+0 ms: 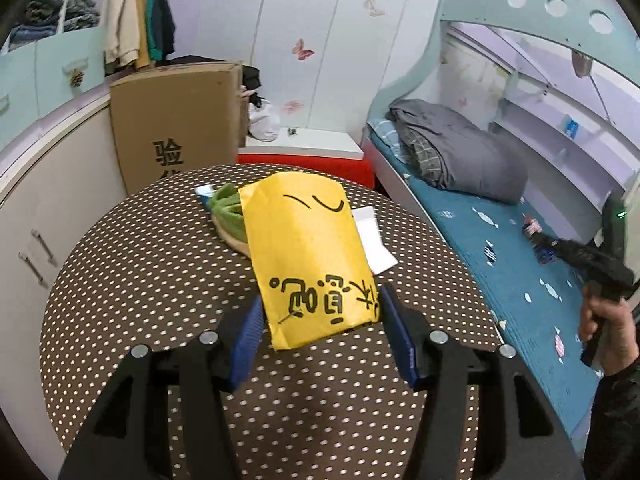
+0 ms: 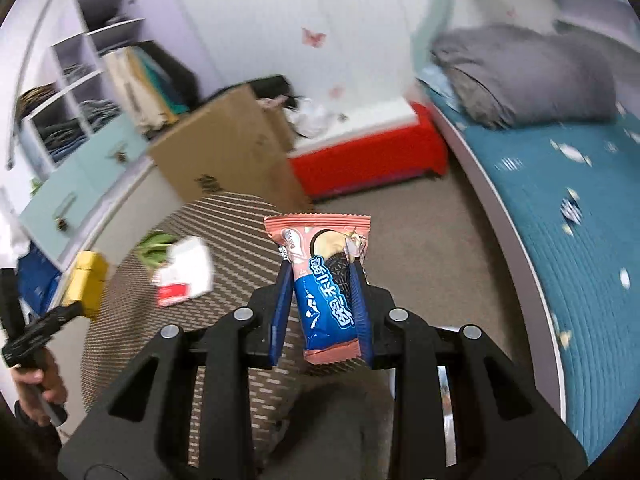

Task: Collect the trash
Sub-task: 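Carry the yellow bag and snack wrapper to the wastebasket and open both grippers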

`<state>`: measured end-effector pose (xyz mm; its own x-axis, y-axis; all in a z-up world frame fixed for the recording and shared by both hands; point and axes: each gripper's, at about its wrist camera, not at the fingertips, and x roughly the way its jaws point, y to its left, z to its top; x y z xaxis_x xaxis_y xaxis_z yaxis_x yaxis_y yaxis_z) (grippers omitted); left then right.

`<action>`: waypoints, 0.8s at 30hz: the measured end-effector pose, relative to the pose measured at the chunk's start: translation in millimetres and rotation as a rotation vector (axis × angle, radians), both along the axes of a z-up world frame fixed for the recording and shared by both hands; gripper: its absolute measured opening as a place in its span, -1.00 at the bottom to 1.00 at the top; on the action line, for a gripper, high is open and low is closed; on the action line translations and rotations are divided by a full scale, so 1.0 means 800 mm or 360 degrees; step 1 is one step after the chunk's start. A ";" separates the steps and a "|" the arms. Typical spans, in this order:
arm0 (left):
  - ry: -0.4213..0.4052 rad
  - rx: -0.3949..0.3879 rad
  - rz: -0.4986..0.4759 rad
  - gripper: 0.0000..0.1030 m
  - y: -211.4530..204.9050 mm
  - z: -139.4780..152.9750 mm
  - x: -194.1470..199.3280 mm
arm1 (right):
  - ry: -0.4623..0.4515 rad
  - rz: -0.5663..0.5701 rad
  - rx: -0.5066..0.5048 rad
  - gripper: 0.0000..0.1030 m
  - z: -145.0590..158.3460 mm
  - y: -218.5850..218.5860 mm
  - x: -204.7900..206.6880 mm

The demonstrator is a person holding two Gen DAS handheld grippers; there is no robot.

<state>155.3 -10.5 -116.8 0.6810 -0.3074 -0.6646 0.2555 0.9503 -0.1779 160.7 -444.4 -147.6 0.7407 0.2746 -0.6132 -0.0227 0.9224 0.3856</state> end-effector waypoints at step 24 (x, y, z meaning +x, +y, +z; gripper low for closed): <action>0.0029 0.0143 -0.0549 0.08 -0.234 -0.012 0.040 | 0.0376 -0.0418 0.0349 0.47 -0.179 -0.135 0.007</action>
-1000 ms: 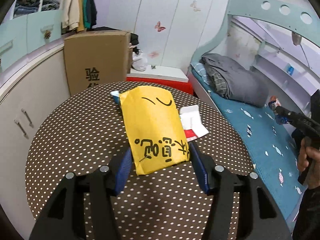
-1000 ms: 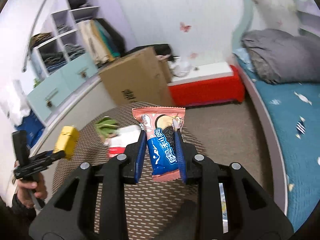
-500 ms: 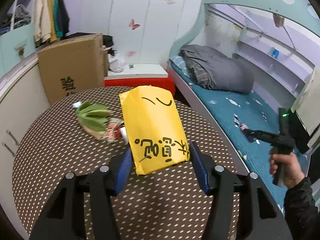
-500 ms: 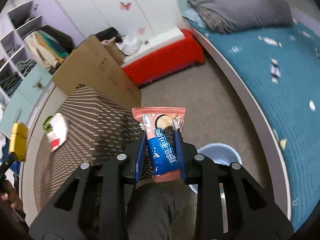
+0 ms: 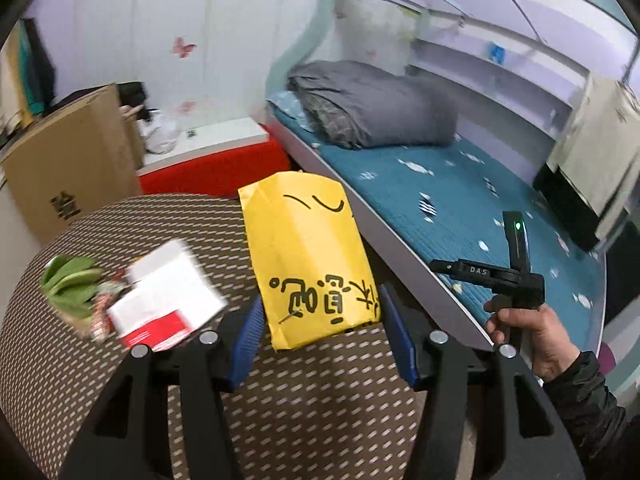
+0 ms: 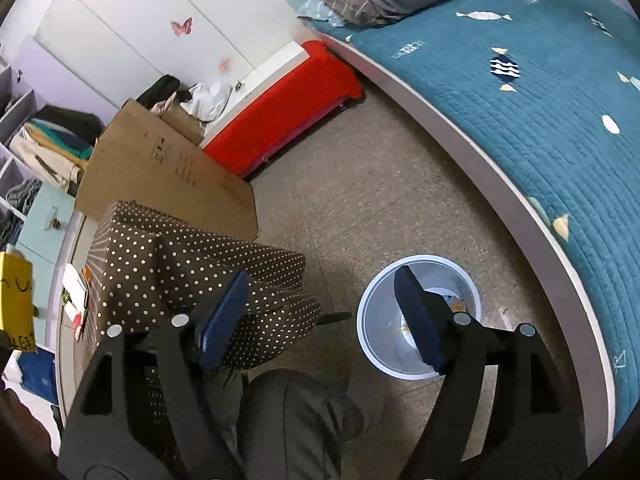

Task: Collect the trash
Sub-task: 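Carry the yellow bag and snack wrapper to the wastebasket and open both grippers, then move both grippers back over the table toward the green plush and packet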

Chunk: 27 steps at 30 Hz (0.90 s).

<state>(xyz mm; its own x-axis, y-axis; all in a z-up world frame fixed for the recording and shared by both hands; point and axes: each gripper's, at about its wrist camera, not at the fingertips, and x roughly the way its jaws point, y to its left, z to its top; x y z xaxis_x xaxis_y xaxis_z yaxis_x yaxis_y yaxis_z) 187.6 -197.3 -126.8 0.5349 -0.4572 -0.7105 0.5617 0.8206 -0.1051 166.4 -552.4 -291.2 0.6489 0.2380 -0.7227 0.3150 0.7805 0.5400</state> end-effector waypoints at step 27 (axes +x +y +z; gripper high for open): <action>0.0310 0.0342 -0.0469 0.21 -0.260 -0.131 0.065 | -0.0130 -0.0207 -0.0041 0.63 0.055 -0.071 -0.090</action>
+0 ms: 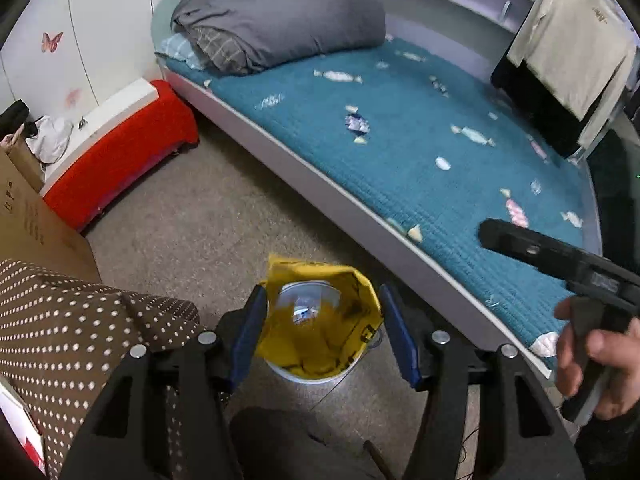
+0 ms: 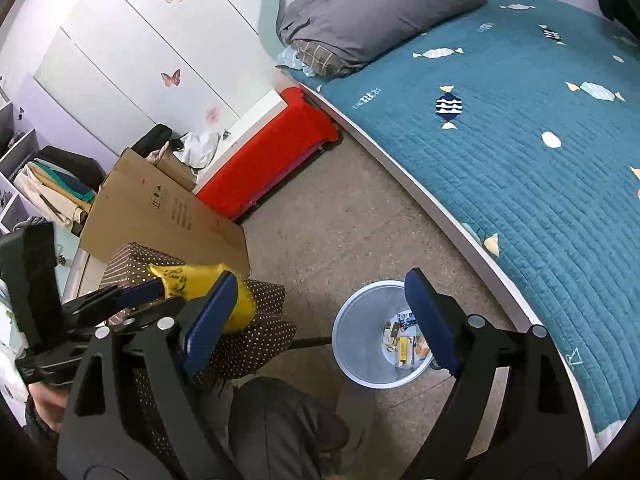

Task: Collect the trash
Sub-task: 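Move both grippers back over the table toward the green plush and packet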

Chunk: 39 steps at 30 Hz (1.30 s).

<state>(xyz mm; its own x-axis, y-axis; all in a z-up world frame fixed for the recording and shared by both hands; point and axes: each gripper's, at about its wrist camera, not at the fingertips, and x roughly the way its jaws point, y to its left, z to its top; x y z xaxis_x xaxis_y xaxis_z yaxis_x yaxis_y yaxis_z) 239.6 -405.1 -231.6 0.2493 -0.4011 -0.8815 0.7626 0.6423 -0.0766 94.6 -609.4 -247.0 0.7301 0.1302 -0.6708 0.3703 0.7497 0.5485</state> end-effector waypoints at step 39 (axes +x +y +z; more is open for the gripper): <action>-0.0354 -0.0364 0.0508 0.82 0.244 0.158 -0.045 | -0.0177 0.0412 -0.0247 0.87 0.127 0.187 0.049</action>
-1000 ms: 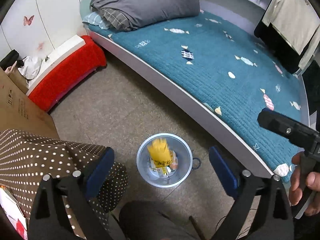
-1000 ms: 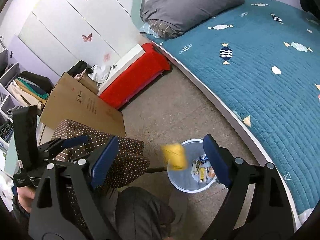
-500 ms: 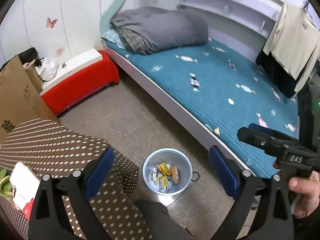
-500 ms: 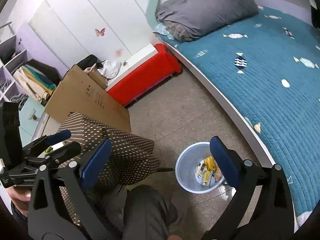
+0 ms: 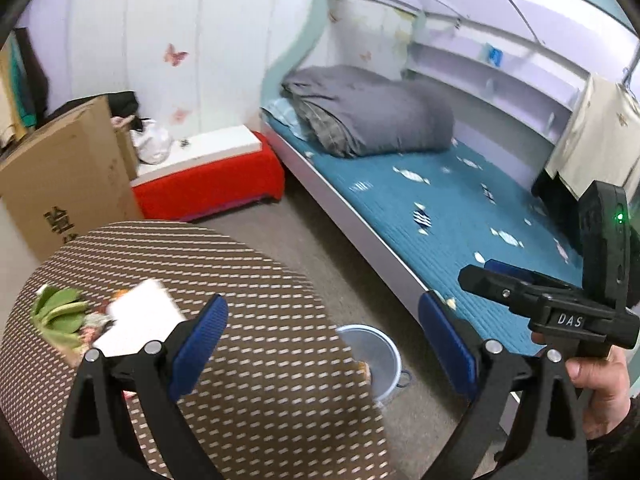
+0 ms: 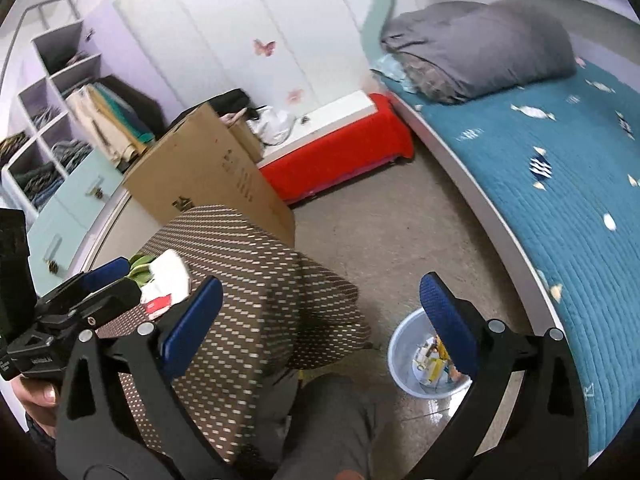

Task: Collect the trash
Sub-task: 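Move both grippers back over the table toward the green plush and packet, then grasp the green plush toy with the left gripper while the right gripper grasps the red-checked packet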

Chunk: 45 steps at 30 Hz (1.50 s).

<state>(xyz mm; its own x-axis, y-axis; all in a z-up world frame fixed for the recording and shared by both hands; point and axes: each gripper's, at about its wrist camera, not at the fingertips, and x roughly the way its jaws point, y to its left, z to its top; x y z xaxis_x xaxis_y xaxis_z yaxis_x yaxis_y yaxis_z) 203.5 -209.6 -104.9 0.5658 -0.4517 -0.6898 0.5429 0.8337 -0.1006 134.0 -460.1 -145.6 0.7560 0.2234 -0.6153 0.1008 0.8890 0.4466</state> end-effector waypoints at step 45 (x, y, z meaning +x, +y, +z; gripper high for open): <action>0.0112 -0.0070 0.0795 -0.73 0.360 -0.085 0.124 | -0.0036 0.0852 -0.0358 0.78 0.001 0.374 0.149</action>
